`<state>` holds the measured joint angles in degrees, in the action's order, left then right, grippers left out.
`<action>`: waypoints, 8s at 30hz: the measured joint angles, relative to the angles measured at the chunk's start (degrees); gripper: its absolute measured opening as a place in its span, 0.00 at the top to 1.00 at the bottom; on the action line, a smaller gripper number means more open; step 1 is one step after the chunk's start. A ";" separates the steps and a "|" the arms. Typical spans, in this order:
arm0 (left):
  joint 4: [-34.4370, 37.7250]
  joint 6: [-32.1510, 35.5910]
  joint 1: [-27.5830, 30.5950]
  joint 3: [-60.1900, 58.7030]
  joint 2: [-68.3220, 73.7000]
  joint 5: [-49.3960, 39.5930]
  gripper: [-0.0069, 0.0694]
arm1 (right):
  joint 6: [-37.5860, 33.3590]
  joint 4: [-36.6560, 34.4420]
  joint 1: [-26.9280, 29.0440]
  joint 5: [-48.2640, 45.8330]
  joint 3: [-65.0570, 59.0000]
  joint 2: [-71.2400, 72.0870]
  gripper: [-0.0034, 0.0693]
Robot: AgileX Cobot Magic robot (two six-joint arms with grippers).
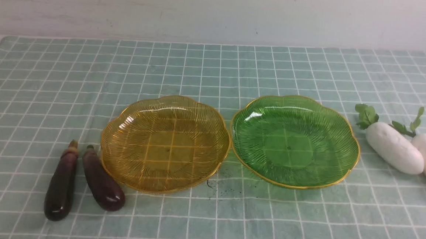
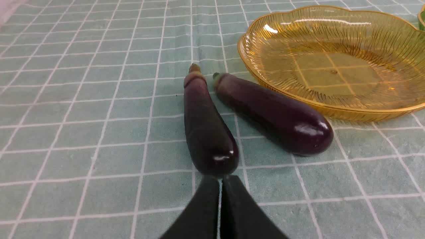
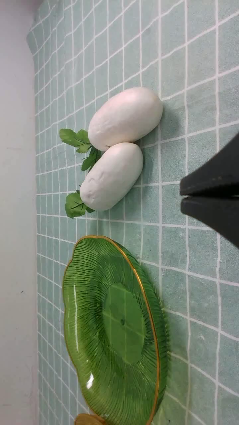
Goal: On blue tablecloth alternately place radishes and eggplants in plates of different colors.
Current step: 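Place the white radish on the plate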
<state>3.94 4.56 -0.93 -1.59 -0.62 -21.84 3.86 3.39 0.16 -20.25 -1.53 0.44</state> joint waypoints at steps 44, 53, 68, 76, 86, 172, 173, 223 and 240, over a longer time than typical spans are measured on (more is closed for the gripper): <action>0.00 0.00 0.00 0.00 0.00 0.00 0.92 | 0.00 0.00 0.00 0.00 0.00 0.00 0.97; 0.00 0.00 0.00 0.00 0.00 0.00 0.92 | 0.00 0.00 0.00 0.00 0.00 0.00 0.97; 21.57 -12.06 0.00 -0.06 0.00 0.85 0.92 | 7.35 -9.59 0.00 2.00 -0.13 0.00 0.97; 48.67 -16.65 0.00 -0.06 0.00 2.50 0.92 | 20.89 -34.60 0.00 5.15 -0.17 0.00 0.97; 51.91 -8.83 0.00 -0.06 0.00 6.50 0.92 | 18.84 -36.92 0.00 5.67 -0.09 0.00 0.97; 48.00 25.63 -0.05 23.16 55.59 -30.14 0.92 | -1.25 17.91 0.00 -10.25 70.31 -111.76 0.23; 47.95 25.63 -0.05 23.16 55.59 -30.20 0.92 | -1.25 18.14 0.00 -10.40 70.39 -112.02 0.23; 46.66 26.62 -0.05 23.16 55.59 -30.31 0.92 | -5.79 -7.92 -14.24 -19.07 77.21 -109.79 0.26; 46.66 28.82 -0.05 23.16 55.59 -30.29 0.92 | -0.03 8.11 -14.24 -33.30 87.54 -109.79 0.15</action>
<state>50.60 33.38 -0.98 21.58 54.97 -52.13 3.84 11.51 -14.09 -53.55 86.02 -109.36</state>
